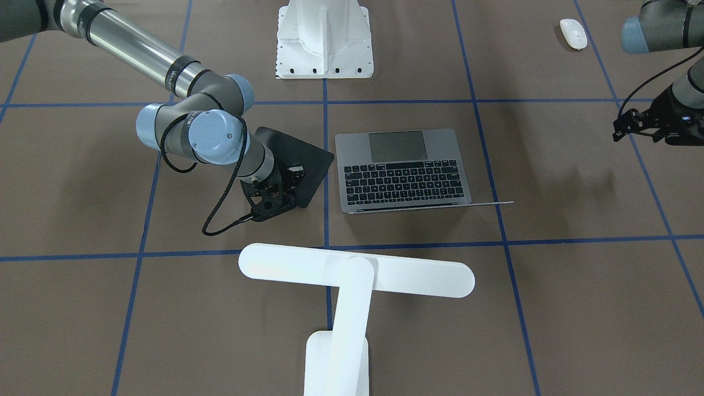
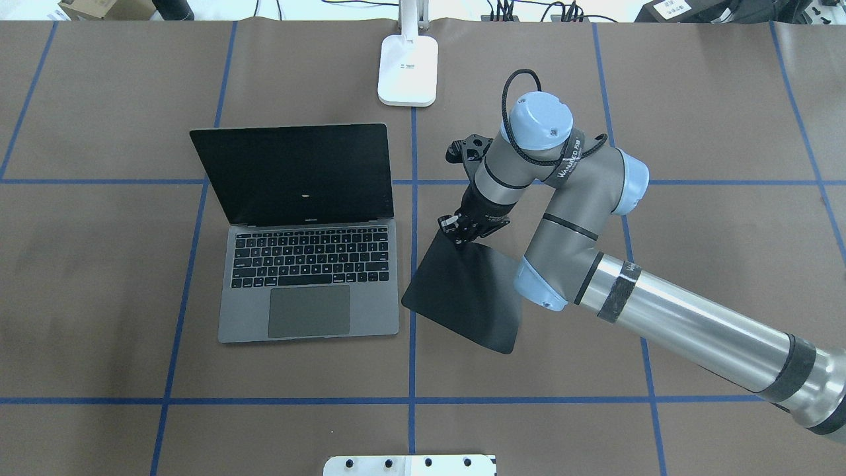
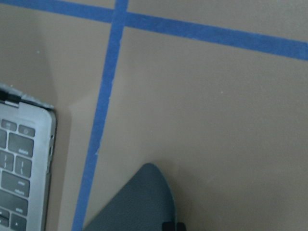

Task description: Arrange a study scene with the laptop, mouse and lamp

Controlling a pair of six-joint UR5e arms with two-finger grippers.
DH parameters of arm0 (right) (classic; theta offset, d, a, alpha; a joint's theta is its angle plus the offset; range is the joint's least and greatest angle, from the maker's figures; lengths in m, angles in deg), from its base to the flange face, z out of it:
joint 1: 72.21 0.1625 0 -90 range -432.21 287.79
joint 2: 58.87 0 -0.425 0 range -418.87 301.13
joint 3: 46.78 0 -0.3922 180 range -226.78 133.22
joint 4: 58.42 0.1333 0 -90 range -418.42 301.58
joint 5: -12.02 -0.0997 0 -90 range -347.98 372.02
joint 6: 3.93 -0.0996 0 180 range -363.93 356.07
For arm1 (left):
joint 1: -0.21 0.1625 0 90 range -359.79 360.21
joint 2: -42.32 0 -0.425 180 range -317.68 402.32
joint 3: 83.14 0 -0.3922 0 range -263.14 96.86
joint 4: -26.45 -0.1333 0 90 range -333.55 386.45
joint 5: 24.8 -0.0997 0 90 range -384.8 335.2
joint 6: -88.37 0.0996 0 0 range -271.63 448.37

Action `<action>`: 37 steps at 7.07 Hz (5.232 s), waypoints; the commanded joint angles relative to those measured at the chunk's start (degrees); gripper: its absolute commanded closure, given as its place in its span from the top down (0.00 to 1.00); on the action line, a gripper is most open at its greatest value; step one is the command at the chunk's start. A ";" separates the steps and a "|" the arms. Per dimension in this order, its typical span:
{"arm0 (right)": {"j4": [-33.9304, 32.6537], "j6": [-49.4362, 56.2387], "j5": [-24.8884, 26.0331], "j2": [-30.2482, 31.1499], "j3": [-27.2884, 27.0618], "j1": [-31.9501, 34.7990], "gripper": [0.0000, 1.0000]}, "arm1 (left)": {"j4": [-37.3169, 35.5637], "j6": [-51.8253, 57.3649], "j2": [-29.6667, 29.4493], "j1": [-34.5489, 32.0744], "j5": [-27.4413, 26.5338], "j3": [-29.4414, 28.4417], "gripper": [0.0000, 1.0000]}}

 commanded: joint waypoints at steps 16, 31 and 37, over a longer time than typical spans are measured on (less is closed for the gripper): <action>-0.07 33.48 -0.04 2.59 -6.46 -0.02 0.00 | 0.01 -0.17 -2.58 -0.44 -0.09 -4.13 1.00; -2.08 33.66 10.24 2.14 -7.16 2.95 0.99 | 0.01 -0.69 -3.91 -1.23 0.00 -3.27 1.00; -28.17 28.59 9.72 8.21 -22.35 10.34 0.99 | 14.37 -14.37 16.37 -0.97 0.17 9.23 1.00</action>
